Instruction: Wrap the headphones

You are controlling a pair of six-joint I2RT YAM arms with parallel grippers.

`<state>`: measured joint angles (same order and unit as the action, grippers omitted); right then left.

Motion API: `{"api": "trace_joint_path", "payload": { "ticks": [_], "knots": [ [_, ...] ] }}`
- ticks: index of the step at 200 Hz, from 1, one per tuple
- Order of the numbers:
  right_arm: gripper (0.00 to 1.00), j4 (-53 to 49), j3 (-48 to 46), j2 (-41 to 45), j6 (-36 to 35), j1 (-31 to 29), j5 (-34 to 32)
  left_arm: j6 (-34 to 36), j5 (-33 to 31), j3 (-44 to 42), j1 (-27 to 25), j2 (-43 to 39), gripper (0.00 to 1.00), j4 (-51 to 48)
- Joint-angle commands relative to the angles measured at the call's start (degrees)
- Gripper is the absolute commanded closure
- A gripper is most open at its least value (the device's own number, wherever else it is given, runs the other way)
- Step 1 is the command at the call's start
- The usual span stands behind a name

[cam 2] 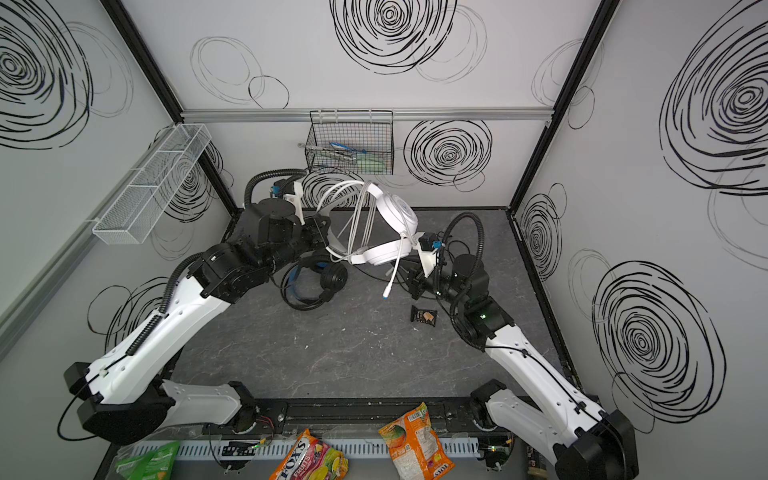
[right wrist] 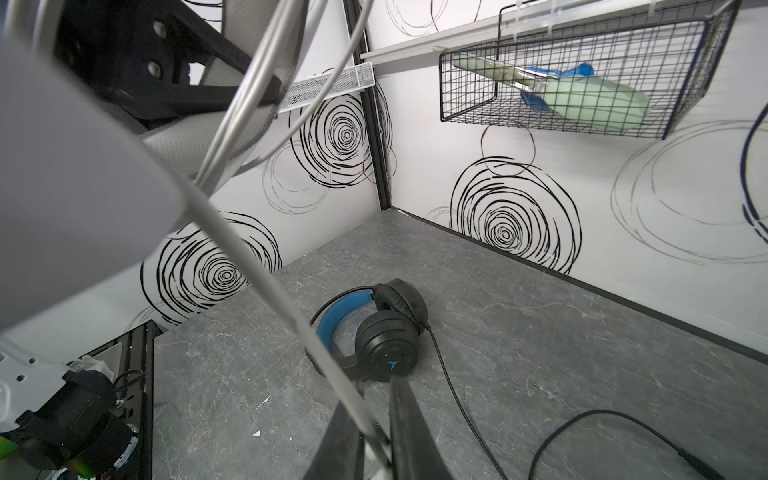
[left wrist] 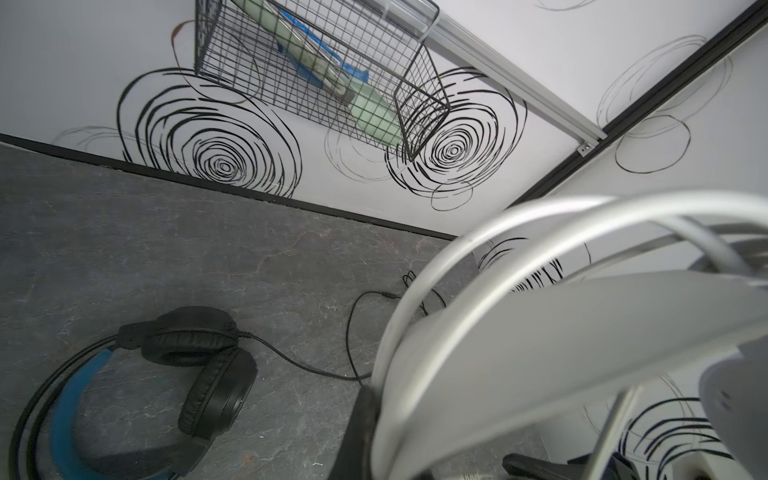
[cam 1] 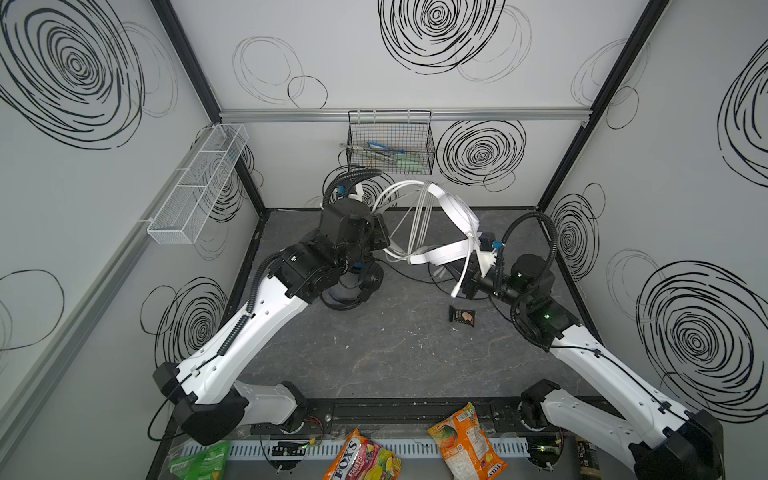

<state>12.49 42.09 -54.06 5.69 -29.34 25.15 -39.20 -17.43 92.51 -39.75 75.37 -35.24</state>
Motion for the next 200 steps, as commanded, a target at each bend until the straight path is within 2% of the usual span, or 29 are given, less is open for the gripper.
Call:
{"api": "trace_joint_path", "payload": {
  "ticks": [1,44,80,137,166,200],
  "knots": [
    [0.87,-1.68,-0.69,1.66,-0.51,0.69,-3.32,0.97,-6.73,1.26,-0.08,-3.74,1.0,5.3],
    [1.0,-2.31,-0.88,1.78,1.27,1.82,-6.01,0.83,-3.07,0.17,1.97,-4.53,1.0,8.31],
    [1.0,-3.9,-0.96,0.89,1.82,3.0,-8.79,-0.61,0.33,1.21,3.01,-4.53,1.0,9.84],
    [1.0,-7.71,-0.51,1.77,0.94,4.16,-17.23,1.04,-0.73,1.36,3.19,-4.79,1.0,9.21],
    [1.0,-9.47,0.64,1.41,0.41,4.39,-20.02,3.68,-1.55,1.1,2.66,-4.63,1.0,8.47],
    [1.0,-11.07,2.41,0.99,-0.99,4.38,-22.81,8.68,1.08,1.38,2.74,-3.24,1.0,6.23]
  ]
}}
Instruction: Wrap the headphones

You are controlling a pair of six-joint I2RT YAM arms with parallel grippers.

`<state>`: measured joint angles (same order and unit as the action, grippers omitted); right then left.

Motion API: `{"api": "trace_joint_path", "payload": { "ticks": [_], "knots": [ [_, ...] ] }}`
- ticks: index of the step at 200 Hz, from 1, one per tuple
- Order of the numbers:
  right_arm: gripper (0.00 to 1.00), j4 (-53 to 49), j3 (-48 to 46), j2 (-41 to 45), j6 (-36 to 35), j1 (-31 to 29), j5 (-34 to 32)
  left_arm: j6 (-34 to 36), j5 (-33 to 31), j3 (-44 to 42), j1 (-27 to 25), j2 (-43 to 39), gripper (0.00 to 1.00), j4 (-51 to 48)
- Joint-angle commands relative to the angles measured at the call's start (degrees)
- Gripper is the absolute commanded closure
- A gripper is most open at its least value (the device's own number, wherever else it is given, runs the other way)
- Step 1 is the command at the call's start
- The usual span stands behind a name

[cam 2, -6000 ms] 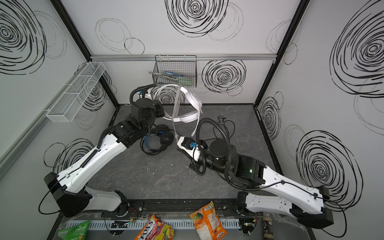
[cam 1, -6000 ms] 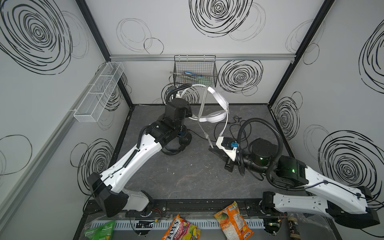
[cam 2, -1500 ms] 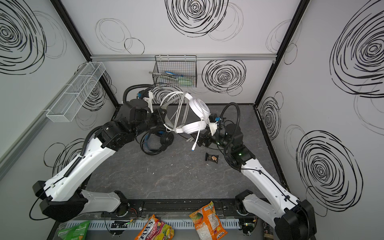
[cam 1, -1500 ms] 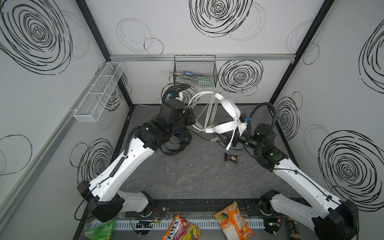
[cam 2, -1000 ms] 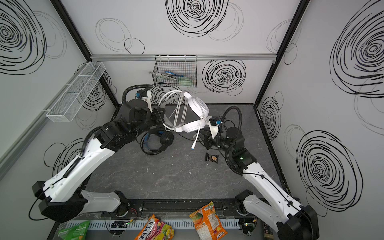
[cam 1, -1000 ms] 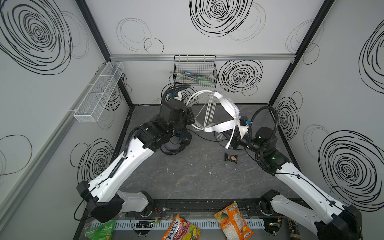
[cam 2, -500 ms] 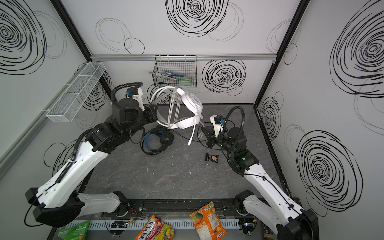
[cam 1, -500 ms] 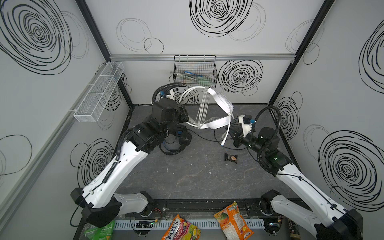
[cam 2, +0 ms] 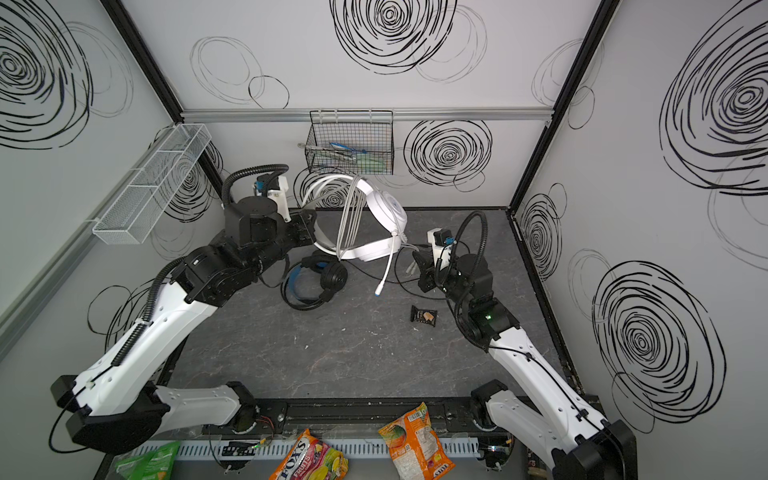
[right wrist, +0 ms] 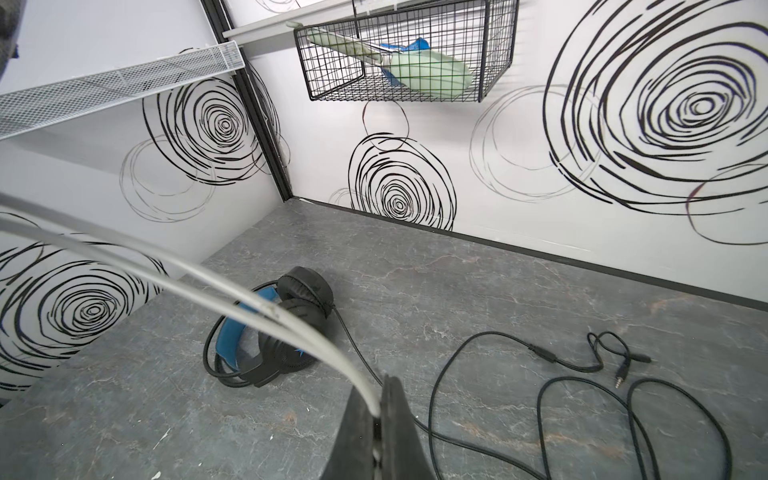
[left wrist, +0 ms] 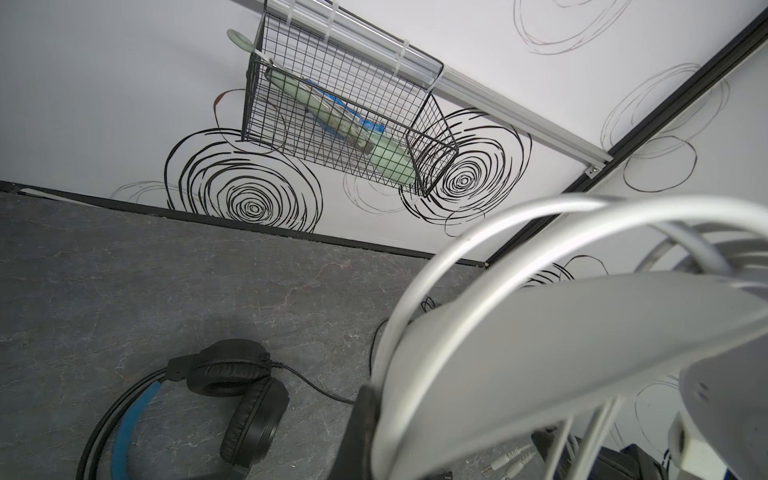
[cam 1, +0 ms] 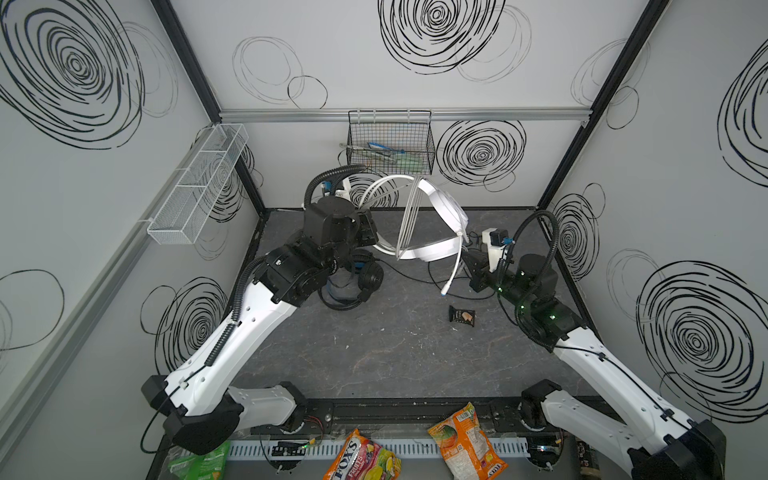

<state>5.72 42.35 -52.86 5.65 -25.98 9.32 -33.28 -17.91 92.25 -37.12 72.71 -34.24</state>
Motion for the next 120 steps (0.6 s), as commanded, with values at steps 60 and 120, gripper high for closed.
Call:
{"api": "trace_joint_path", "payload": {
  "ticks": [60,120],
  "knots": [
    [1.0,-7.21,8.61,-1.27,-5.99,1.12,-12.65,7.43,6.67,-2.09,3.48,-0.79,1.0,1.84],
    [0.99,-8.0,12.66,-4.56,-5.95,1.69,-14.62,12.65,8.76,-4.62,3.99,-0.53,1.0,-0.6]
  ]
}}
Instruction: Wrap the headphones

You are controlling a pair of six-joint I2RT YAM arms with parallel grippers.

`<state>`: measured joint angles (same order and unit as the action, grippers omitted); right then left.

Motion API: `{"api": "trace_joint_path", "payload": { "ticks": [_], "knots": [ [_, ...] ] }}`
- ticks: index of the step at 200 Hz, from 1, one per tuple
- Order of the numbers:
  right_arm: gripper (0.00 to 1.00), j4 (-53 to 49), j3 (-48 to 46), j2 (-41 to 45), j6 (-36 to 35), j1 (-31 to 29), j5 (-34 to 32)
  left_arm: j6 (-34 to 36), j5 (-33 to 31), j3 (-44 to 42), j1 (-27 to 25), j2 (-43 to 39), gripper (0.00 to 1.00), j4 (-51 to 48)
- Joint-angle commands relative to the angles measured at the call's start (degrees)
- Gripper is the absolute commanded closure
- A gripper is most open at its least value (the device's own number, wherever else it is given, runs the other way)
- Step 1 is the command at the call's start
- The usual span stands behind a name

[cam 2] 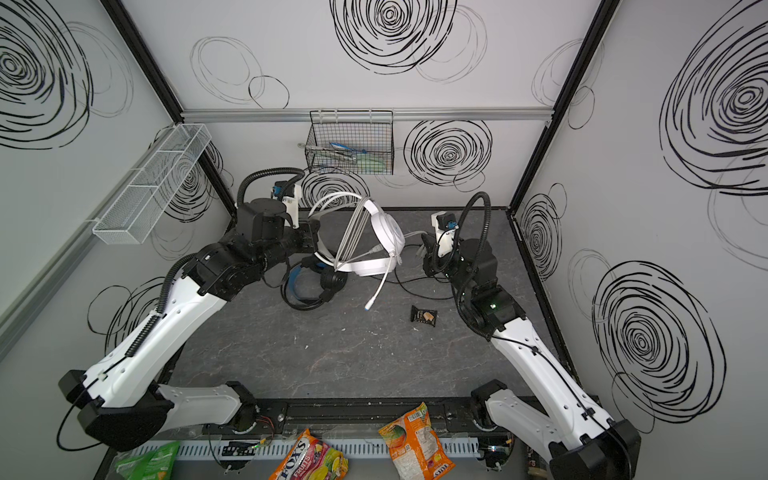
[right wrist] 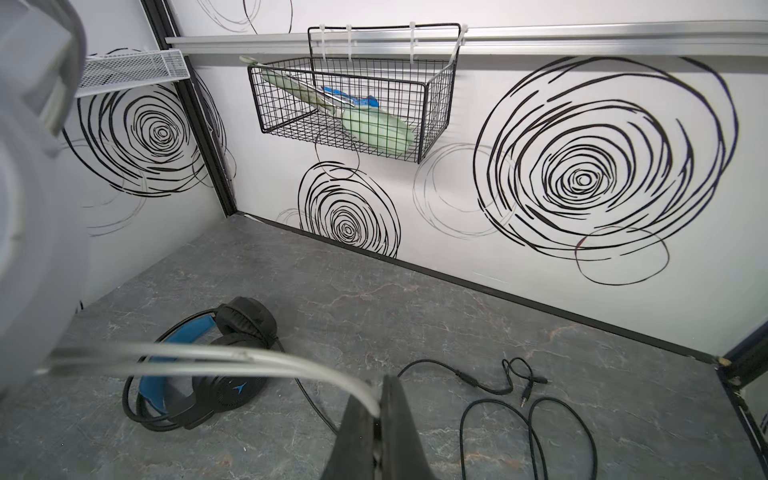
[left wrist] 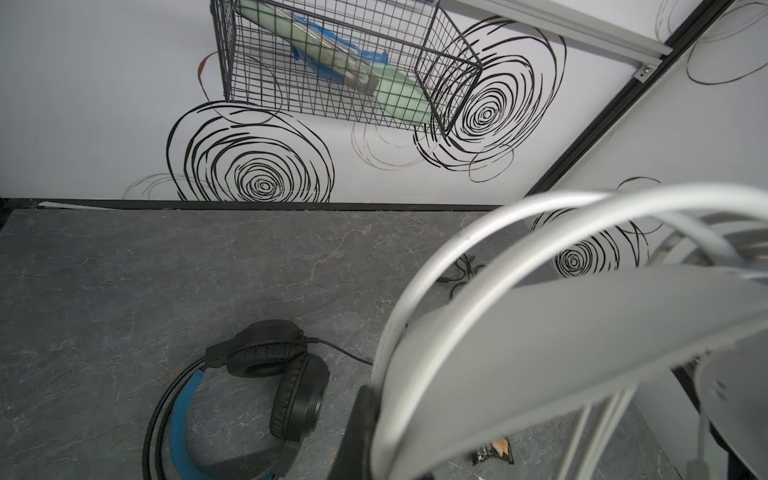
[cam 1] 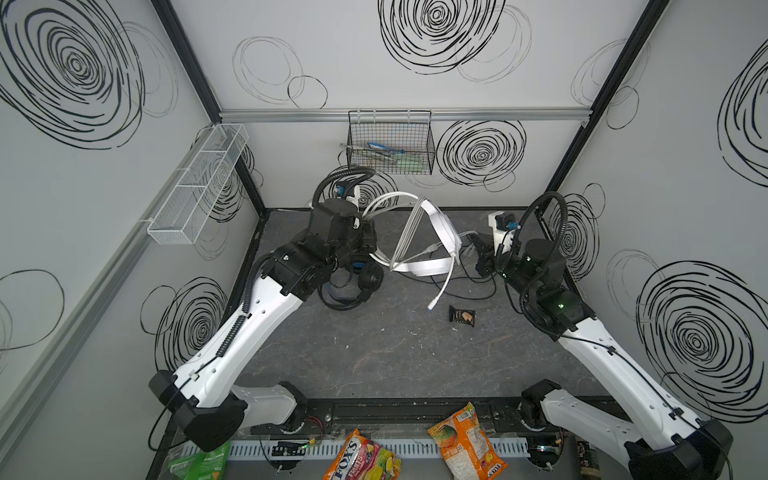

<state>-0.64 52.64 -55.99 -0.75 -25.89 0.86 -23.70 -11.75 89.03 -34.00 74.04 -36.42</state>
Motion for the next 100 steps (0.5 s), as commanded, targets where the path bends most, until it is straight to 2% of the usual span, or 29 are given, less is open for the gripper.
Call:
{"api": "trace_joint_path", "payload": {
  "ticks": [1,33,65,100],
  "knots": [
    [0.99,-1.68,2.42,-1.51,0.52,1.66,-6.2,3.11,2.69,-1.54,0.82,-1.87,1.0,1.6],
    [0.96,-1.96,4.92,-3.24,0.43,2.34,-6.43,3.87,5.54,-6.61,1.11,-3.24,1.0,2.24],
    [0.91,-0.51,5.35,-5.84,-0.6,2.3,-3.36,3.99,7.12,-11.99,1.26,-4.26,1.0,3.62],
    [0.87,-0.17,5.07,-9.09,-2.41,2.25,-0.86,5.88,6.17,-15.19,1.21,-3.31,1.0,3.98]
  ]
}}
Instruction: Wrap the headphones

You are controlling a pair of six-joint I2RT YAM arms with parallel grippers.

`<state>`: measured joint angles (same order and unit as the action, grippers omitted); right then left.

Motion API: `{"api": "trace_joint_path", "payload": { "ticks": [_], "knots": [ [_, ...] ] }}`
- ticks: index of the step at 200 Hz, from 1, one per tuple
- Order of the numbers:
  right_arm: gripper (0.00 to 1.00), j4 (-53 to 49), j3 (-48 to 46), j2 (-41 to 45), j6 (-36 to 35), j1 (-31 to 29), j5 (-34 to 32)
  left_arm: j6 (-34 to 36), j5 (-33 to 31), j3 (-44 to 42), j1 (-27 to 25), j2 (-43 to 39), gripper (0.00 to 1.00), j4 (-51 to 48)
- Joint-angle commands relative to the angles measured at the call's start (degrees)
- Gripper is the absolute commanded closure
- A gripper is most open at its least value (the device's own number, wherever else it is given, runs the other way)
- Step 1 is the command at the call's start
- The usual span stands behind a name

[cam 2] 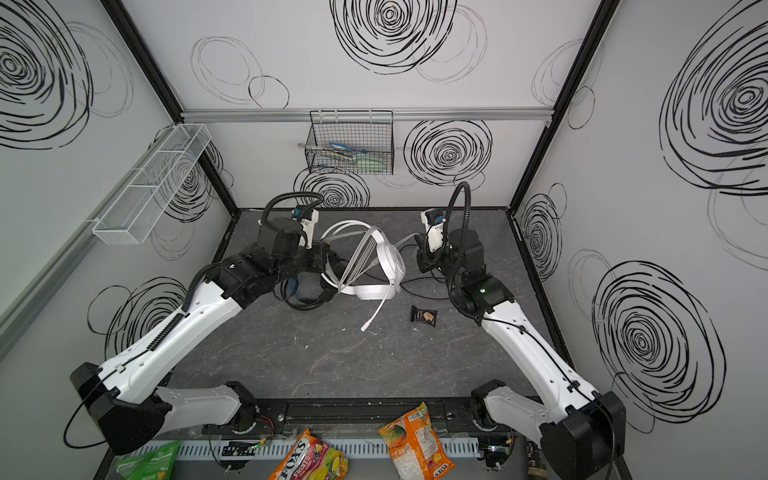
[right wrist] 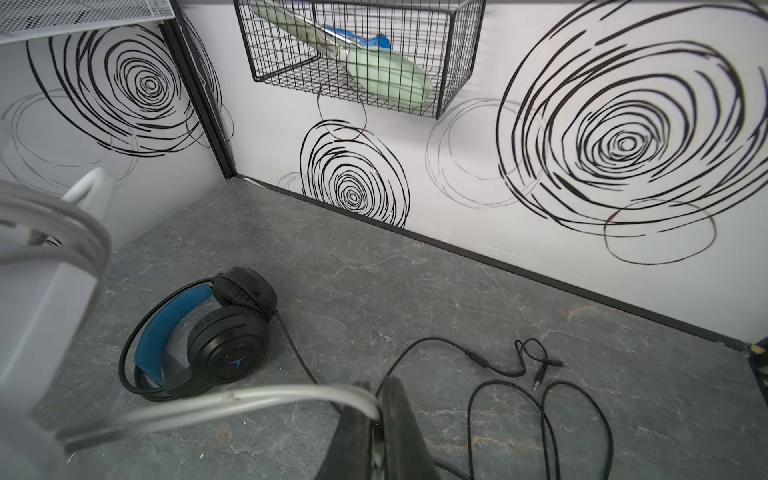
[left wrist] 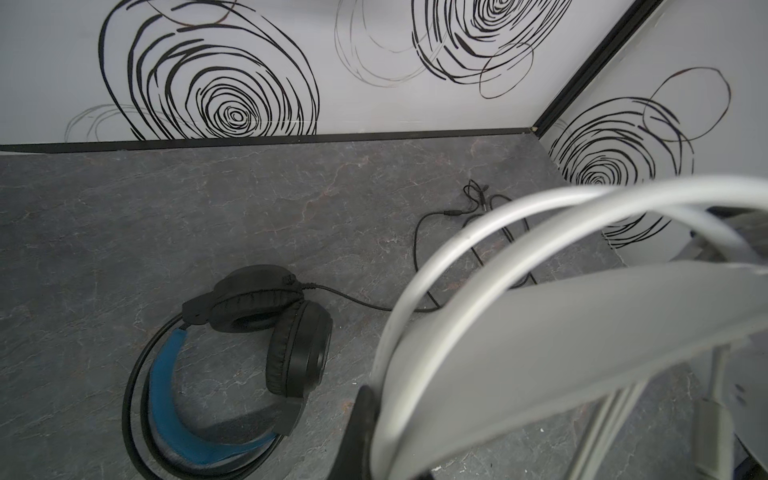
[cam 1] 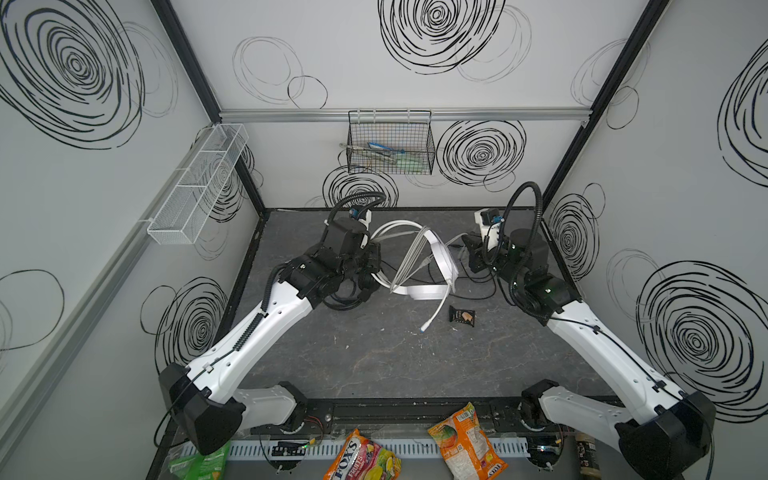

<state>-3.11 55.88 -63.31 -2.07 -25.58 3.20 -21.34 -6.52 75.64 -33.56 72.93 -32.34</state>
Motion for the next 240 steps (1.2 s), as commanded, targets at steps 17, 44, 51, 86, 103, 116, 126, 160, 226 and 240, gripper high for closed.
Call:
{"api": "trace_joint_path", "payload": {
  "ticks": [17,44,51,86,103,116,126,160,226,240],
  "knots": [
    [0.87,1.88,1.52,-3.25,-0.69,1.97,-2.92,4.16,0.77,-2.73,0.78,-1.41,1.0,-0.01],
    [0.86,1.97,1.2,-5.11,0.76,1.98,-3.07,5.72,-1.07,-2.41,0.03,1.2,1.0,0.08],
    [0.86,1.89,1.18,-5.64,1.06,2.0,-3.47,6.11,-2.18,-1.92,-0.18,2.34,1.0,-0.08],
    [0.82,2.41,2.88,-9.57,2.99,1.97,-4.92,7.42,-7.11,1.79,-0.3,9.84,1.0,2.29],
    [0.82,2.32,5.15,-12.99,4.27,2.03,-5.39,7.89,-9.66,3.92,-0.21,14.3,1.0,4.08],
    [0.82,2.7,6.98,-15.97,5.07,2.05,-5.34,8.03,-10.61,5.36,0.1,17.2,1.0,6.18],
    [0.83,2.72,8.7,-18.62,5.67,2.19,-5.31,7.97,-11.37,6.41,0.38,19.26,1.0,7.89],
    [0.84,0.87,17.11,-28.94,8.07,3.08,-4.14,7.41,-16.45,9.72,1.42,26.88,1.0,11.77],
    [0.83,-1.8,41.38,-53.01,14.52,8.01,5.45,1.81,-13.54,23.24,8.51,43.97,1.0,17.4],
    [0.81,-1.08,46.28,-57.09,16.61,8.06,6.16,0.45,-12.98,29.58,9.63,48.82,1.0,16.85]
  ]
}}
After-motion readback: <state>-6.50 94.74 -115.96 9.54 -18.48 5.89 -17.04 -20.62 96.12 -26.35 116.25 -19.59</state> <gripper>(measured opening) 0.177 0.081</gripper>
